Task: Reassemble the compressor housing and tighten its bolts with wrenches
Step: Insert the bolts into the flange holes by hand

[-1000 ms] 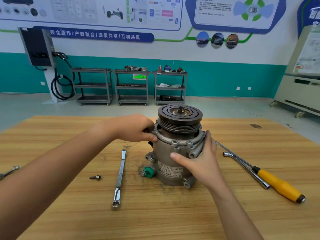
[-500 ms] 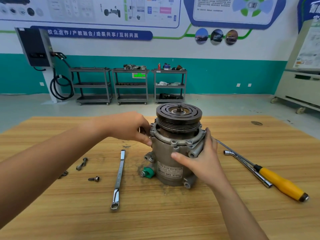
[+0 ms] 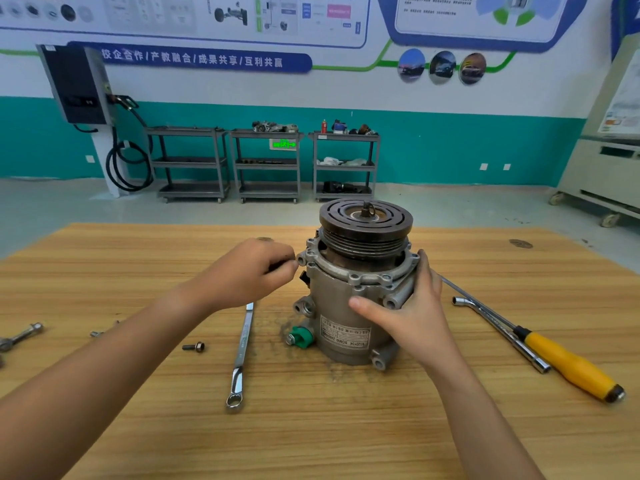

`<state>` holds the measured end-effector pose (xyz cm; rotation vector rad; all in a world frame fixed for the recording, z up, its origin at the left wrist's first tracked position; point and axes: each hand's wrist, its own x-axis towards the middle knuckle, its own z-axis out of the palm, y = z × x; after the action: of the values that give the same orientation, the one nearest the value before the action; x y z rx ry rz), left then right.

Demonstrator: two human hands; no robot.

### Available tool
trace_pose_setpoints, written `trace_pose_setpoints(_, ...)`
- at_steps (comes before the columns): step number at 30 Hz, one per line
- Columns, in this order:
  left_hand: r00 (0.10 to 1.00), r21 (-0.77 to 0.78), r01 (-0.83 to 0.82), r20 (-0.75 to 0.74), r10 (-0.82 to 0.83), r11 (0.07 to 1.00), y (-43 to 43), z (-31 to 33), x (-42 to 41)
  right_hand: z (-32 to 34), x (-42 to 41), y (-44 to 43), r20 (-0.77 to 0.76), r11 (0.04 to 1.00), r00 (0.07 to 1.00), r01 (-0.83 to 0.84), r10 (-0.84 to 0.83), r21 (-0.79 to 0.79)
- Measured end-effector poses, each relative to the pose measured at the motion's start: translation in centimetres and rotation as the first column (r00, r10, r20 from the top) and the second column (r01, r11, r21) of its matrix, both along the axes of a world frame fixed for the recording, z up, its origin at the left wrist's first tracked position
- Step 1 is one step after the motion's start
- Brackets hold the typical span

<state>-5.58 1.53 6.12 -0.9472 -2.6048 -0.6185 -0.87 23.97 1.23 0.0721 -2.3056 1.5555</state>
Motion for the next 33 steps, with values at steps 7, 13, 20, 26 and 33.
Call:
trace_pose_setpoints(7, 0.997, -0.079, -0.004, 0.08, 0.011, 0.997, -0.3, 1.6, -0.2, -0.1, 0.0, 0.0, -0.008, 1.0, 1.0, -0.004, 0.004, -0.001)
trace_pose_setpoints(13, 0.999, -0.398, -0.043, -0.039, 0.03, 0.916, 1.2, 3.0, -1.0, 0.1, 0.1, -0.1, -0.012, 1.0, 1.0, 0.014, -0.014, 0.005)
trace_pose_setpoints(20, 1.0, -0.527, 0.025, 0.023, -0.016, 0.849, 2.5, 4.9, -1.9, 0.0, 0.0, 0.1, -0.009, 1.0, 1.0, 0.006, -0.006, 0.03)
trace_pose_setpoints(26, 0.999, -0.541, 0.026, 0.042, -0.004, 0.841, 3.0, 5.0, -2.2, -0.1, 0.0, 0.1, -0.03, 0.992, 0.999, 0.032, -0.028, 0.125)
trace_pose_setpoints(33, 0.995, -0.55, 0.033, 0.099, 0.026, 0.834, 3.5, 5.6, -2.8, -0.2, -0.1, 0.2, -0.066, 0.99, 0.997, 0.041, -0.033, 0.133)
